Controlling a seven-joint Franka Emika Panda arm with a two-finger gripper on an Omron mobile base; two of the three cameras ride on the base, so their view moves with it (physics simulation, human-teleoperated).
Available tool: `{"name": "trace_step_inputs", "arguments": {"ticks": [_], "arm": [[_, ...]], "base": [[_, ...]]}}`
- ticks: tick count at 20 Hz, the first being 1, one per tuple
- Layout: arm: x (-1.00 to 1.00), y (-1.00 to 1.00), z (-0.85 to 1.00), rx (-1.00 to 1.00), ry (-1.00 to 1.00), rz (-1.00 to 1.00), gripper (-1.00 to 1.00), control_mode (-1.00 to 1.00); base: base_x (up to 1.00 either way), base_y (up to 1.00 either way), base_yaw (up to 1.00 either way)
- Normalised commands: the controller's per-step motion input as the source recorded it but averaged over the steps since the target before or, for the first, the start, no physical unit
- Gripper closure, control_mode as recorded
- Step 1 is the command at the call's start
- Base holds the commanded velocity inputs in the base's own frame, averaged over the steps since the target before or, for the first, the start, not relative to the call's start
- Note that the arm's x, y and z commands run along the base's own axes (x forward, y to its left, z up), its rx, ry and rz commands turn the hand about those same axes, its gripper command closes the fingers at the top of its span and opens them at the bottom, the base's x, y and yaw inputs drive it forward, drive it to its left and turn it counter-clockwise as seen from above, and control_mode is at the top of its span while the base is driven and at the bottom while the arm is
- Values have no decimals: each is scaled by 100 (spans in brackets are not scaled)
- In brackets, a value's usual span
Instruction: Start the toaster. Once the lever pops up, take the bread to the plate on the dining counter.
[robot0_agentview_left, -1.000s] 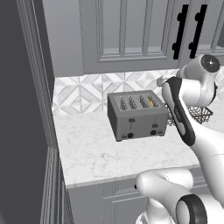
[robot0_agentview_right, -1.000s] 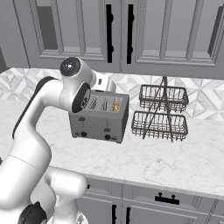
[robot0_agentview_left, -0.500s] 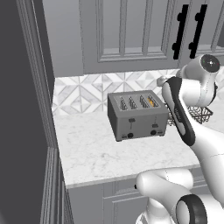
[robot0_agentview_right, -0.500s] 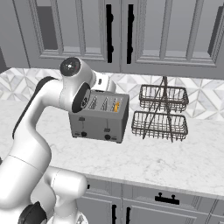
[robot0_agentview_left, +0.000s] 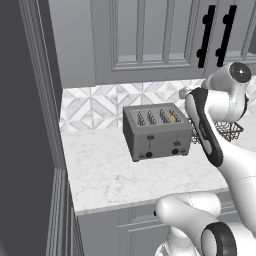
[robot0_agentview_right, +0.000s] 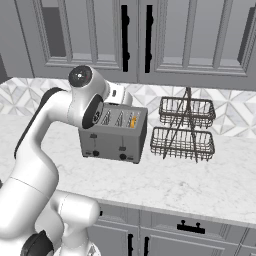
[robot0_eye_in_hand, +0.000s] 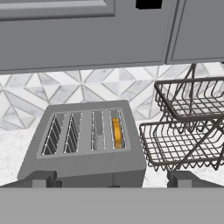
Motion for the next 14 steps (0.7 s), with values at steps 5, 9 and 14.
{"name": "trace_step_inputs", "arguments": {"ticks": [5,9,14], "arm": [[0,0,0,0,0,0,-100,-100],[0,0,0,0,0,0,-100,-100],[0,0,0,0,0,0,-100,-100]], "base": [[0,0,0],[0,0,0],[0,0,0]]}}
